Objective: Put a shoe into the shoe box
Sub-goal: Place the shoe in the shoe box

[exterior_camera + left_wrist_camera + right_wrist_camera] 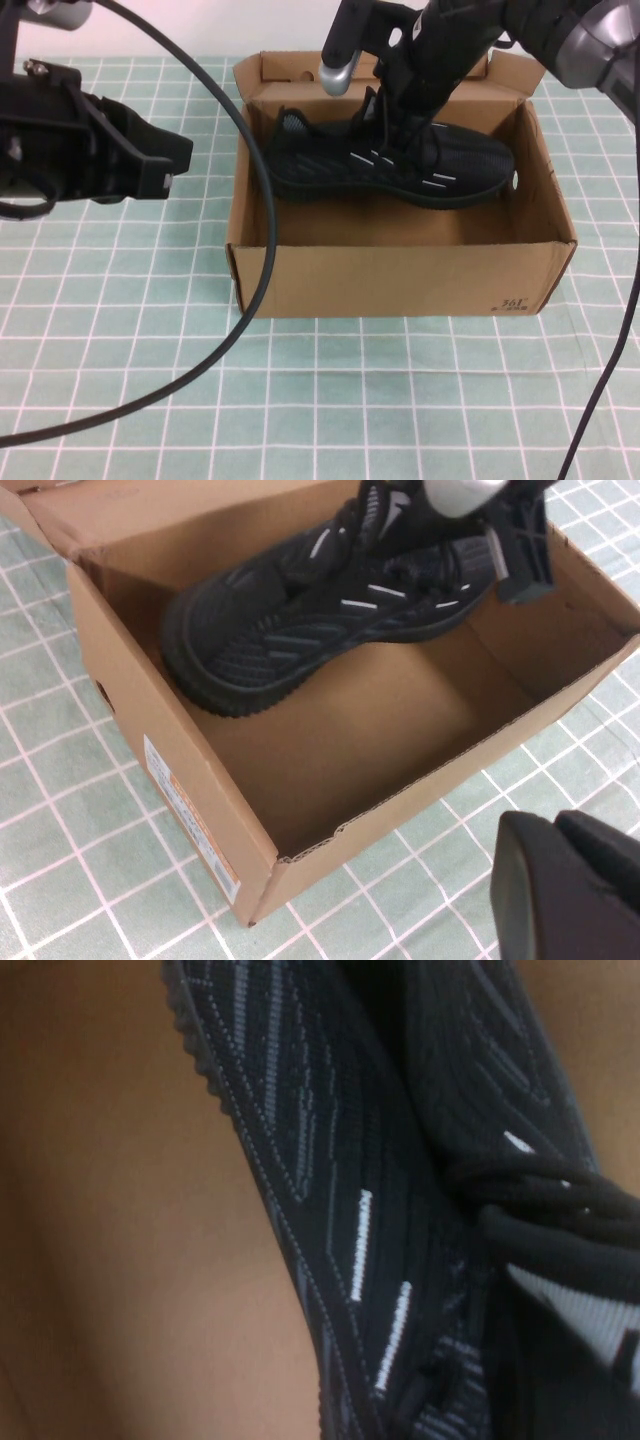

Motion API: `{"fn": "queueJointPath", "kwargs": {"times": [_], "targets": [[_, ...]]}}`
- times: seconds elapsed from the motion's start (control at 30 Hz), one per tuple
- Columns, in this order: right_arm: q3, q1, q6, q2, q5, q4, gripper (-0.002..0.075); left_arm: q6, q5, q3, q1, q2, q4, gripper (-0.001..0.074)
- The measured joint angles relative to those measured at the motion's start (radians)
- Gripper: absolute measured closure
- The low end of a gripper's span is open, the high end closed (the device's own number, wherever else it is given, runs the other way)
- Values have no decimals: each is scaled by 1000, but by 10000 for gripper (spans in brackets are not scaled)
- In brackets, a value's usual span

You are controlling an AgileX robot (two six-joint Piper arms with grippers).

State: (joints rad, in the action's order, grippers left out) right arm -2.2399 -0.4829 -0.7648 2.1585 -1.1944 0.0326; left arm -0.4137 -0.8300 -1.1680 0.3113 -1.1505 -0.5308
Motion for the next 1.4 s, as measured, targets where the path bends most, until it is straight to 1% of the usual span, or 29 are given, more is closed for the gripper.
{"fn": "queueJointPath", "kwargs": {"times": [0.13,0.53,0.9,1.17,1.23,1.27,1.4], "targets": [[0,4,21,8,22,-4,707,0,-2,0,0,0,0,738],[0,8,24,66,40,-33,707,0,-8,0,0,0,0,738],[0,8,24,83,97,-38,707,0,-14,0,0,0,0,738],[0,8,24,83,81,-40,704,0,-14,0,0,0,0,738],[0,8,26,83,77,-40,683,0,-14,0,0,0,0,738],[0,8,28,83,76,-40,659,0,-14,0,0,0,0,738],[0,8,52,81,83,-44,505,-10,-14,0,0,0,0,738]]}}
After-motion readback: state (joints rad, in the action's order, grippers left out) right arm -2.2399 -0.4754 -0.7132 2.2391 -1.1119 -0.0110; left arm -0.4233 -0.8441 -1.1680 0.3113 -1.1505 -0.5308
